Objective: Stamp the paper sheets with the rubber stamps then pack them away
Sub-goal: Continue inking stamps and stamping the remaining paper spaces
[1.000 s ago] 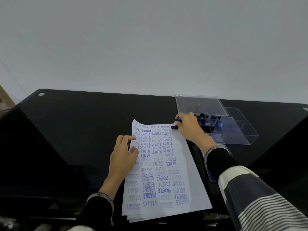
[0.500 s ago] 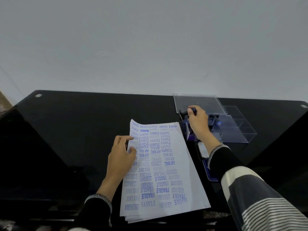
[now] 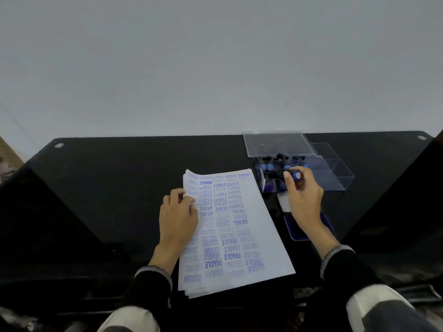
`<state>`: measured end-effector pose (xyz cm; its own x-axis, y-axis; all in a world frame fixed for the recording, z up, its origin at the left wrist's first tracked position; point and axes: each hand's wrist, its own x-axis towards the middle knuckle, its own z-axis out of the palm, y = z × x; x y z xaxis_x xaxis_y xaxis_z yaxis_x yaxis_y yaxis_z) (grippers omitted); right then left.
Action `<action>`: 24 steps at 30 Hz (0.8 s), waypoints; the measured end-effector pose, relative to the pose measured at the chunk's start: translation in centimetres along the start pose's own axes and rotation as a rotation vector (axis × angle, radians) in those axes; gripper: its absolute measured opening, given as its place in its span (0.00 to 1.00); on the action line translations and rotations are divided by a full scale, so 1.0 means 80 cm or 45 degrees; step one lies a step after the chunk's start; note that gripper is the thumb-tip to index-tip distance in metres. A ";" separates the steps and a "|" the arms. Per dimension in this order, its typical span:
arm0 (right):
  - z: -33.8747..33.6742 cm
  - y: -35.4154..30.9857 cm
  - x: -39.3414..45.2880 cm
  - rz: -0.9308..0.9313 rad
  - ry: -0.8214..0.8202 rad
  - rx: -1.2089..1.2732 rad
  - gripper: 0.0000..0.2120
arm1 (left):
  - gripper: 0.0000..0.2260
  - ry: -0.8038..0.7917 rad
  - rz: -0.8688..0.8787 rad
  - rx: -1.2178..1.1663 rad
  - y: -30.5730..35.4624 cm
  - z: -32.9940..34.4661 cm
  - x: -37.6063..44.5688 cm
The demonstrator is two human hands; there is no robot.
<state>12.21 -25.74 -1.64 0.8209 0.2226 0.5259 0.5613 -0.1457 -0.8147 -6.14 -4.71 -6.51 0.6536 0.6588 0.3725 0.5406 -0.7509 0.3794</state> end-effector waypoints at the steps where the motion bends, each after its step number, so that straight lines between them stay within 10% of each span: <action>1: -0.015 -0.003 -0.003 0.002 0.036 -0.004 0.04 | 0.08 0.001 -0.004 0.067 0.003 -0.001 0.000; 5: -0.074 0.006 -0.004 0.132 0.069 -0.043 0.02 | 0.12 -0.043 -0.052 0.083 0.041 -0.001 -0.005; 13: -0.133 0.032 -0.019 0.279 -0.363 -0.391 0.13 | 0.23 -0.588 0.542 -0.481 0.162 0.035 -0.044; 24: -0.112 0.017 -0.034 -0.052 -0.656 -1.017 0.09 | 0.32 -0.562 0.543 -0.381 0.179 0.049 -0.054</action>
<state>11.66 -35.18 -1.96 0.7589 0.6119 0.2227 0.6508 -0.7018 -0.2898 0.82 -18.50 -6.01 0.9662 0.1798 0.1848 0.0599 -0.8536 0.5175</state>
